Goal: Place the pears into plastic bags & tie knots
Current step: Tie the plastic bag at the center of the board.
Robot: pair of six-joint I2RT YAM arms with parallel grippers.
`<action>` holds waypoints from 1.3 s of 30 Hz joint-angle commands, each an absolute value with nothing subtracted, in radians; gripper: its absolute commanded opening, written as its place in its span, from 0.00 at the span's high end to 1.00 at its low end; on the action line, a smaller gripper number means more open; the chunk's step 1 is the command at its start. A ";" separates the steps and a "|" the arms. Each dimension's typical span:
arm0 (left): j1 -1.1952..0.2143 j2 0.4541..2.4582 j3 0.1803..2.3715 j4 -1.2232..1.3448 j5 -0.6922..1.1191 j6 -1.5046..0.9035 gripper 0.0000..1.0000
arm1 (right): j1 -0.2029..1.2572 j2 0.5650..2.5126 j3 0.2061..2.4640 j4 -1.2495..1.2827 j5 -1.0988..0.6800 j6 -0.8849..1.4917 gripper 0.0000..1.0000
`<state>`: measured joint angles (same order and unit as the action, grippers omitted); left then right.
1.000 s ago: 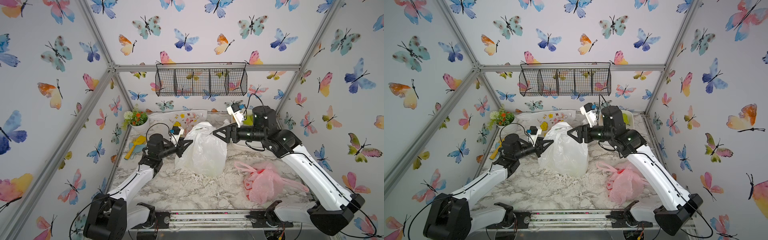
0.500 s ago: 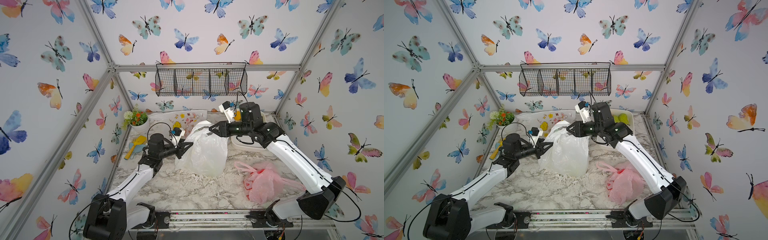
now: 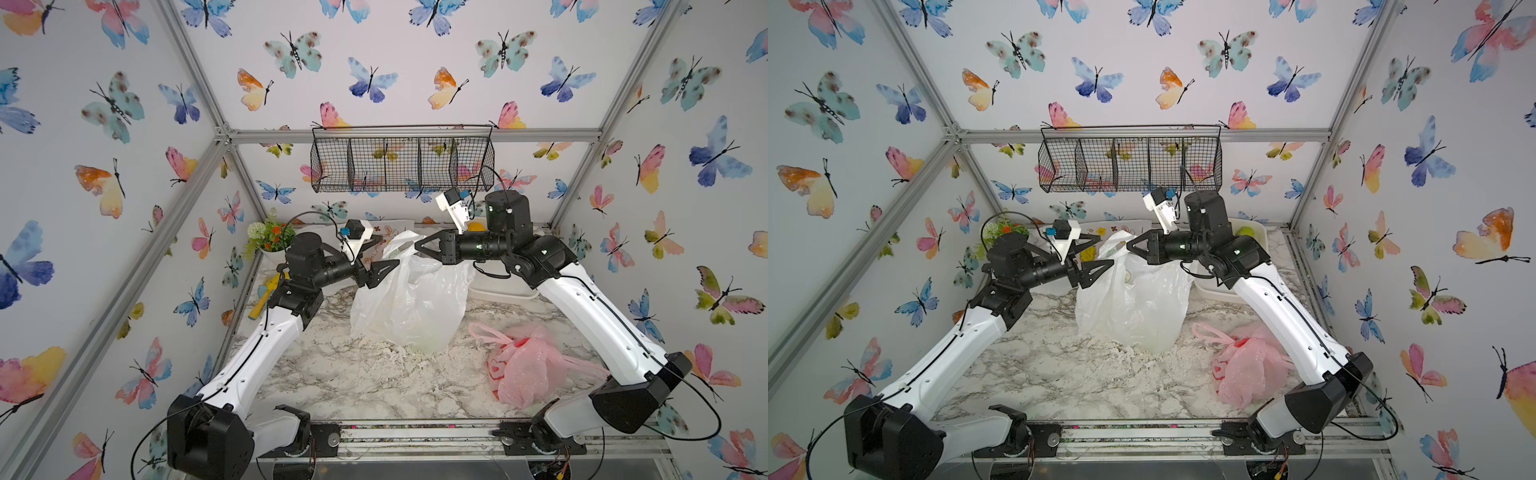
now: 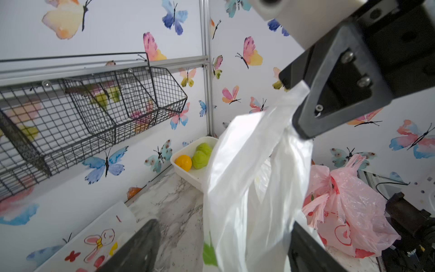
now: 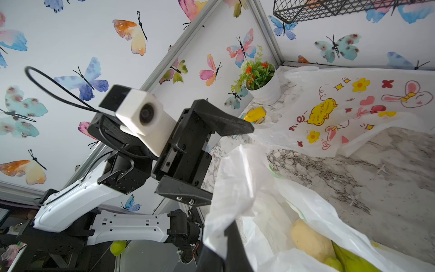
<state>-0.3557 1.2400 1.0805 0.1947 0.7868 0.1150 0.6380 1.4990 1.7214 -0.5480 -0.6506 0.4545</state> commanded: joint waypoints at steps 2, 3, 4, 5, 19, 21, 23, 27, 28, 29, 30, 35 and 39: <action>-0.372 1.327 1.145 0.139 0.870 0.165 0.16 | 0.656 1.509 1.723 -0.520 -0.738 0.439 0.98; -0.378 1.344 1.162 0.139 0.889 0.165 0.16 | 0.658 1.511 1.723 -0.516 -0.740 0.441 0.97; -0.389 1.358 1.177 0.139 0.909 0.166 0.16 | 0.658 1.512 1.723 -0.511 -0.739 0.444 0.98; -0.402 1.366 1.184 0.144 0.919 0.167 0.17 | 0.658 1.514 1.724 -0.510 -0.739 0.444 0.98; -0.356 1.398 1.120 0.297 0.925 -0.032 1.00 | 0.517 1.440 1.764 -0.598 -0.503 0.305 0.41; -0.317 1.406 1.109 0.321 0.914 -0.104 1.00 | 0.398 1.374 1.654 -0.612 -0.418 0.273 0.32; -0.299 1.398 1.093 0.331 0.889 -0.128 1.00 | 0.351 1.316 1.571 -0.641 -0.311 0.236 0.21; -0.296 1.401 1.108 0.261 0.829 -0.109 1.00 | 0.350 1.168 1.389 -0.570 -0.218 0.227 0.02; -0.295 1.407 1.114 0.246 0.833 -0.104 1.00 | 0.351 1.144 1.346 -0.548 -0.224 0.225 0.02; -0.295 1.410 1.116 0.242 0.839 -0.103 1.00 | 0.350 1.132 1.307 -0.528 -0.239 0.220 0.02; -0.295 1.410 1.115 0.242 0.849 -0.103 1.00 | 0.351 1.122 1.257 -0.490 -0.282 0.221 0.02; -0.297 1.392 1.116 0.244 0.890 -0.116 0.99 | 0.364 1.105 0.976 -0.076 -0.362 0.261 0.01; -0.298 1.375 1.114 0.197 0.901 -0.095 0.94 | 0.364 1.202 0.931 0.198 -0.427 0.265 0.00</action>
<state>-0.2947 1.4021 1.0977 0.2371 0.8745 -0.1051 0.3599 1.1564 0.9241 -0.1150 -0.3599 0.2592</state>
